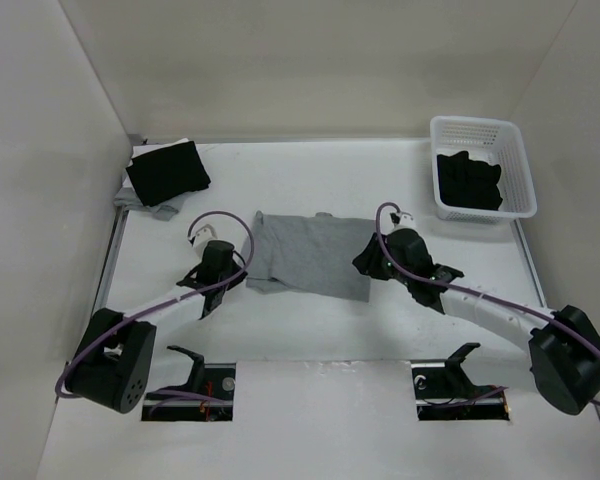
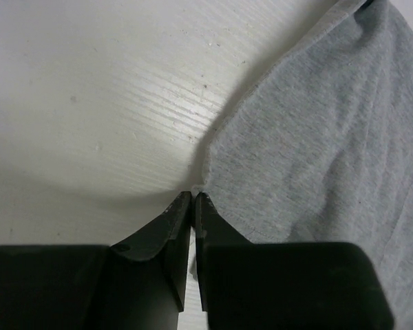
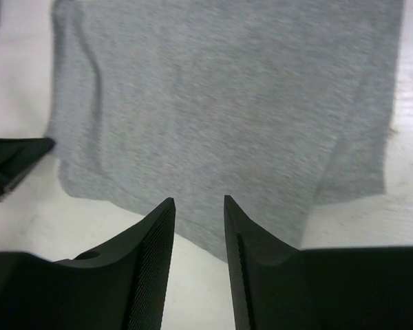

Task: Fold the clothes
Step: Flatten the tank top out

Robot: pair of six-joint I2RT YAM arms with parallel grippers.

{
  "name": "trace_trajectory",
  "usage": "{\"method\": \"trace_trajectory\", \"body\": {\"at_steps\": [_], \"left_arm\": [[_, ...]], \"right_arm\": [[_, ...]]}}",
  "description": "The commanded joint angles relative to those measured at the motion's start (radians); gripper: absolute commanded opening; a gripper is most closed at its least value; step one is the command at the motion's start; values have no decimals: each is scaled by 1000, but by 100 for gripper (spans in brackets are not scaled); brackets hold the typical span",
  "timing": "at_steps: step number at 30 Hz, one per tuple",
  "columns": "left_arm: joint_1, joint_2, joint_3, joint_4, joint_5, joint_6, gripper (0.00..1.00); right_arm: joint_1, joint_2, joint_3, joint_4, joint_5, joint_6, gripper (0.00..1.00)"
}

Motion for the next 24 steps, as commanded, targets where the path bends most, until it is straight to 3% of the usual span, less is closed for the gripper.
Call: {"method": "trace_trajectory", "body": {"at_steps": [1, 4, 8, 24], "left_arm": [[-60, -133, 1, -63, 6, -7, 3], [-140, -271, -17, -152, -37, -39, 2], [-177, -339, -22, -186, -48, -48, 2], [-160, -391, -48, -143, 18, -24, 2]], "right_arm": [[13, -50, -40, -152, 133, 28, 45], [50, -105, -75, -285, 191, 90, 47], [82, -88, -72, -347, 196, 155, 48], [170, 163, 43, -404, 265, 230, 42]]}}
